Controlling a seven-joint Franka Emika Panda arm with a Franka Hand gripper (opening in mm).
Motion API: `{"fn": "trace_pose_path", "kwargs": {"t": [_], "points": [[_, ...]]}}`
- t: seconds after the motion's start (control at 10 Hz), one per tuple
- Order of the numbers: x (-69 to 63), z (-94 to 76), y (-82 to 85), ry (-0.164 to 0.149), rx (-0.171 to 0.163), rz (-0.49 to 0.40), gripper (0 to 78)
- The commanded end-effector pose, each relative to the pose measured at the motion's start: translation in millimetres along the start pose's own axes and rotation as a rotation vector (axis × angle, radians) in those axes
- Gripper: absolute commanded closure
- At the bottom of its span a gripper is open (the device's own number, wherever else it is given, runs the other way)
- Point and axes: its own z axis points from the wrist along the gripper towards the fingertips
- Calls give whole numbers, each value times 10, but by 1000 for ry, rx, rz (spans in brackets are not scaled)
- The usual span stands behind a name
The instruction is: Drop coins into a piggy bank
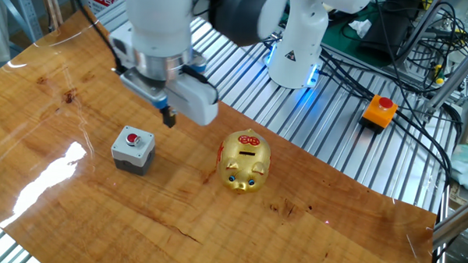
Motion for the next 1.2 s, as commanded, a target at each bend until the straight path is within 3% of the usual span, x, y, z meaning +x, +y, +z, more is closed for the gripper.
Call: {"fn": "trace_pose_path", "kwargs": {"t": [0.1,1.2], "points": [[-33,33,-65,-7,11,-20,776],[-143,304,-581,-15,21,-162,776]]}}
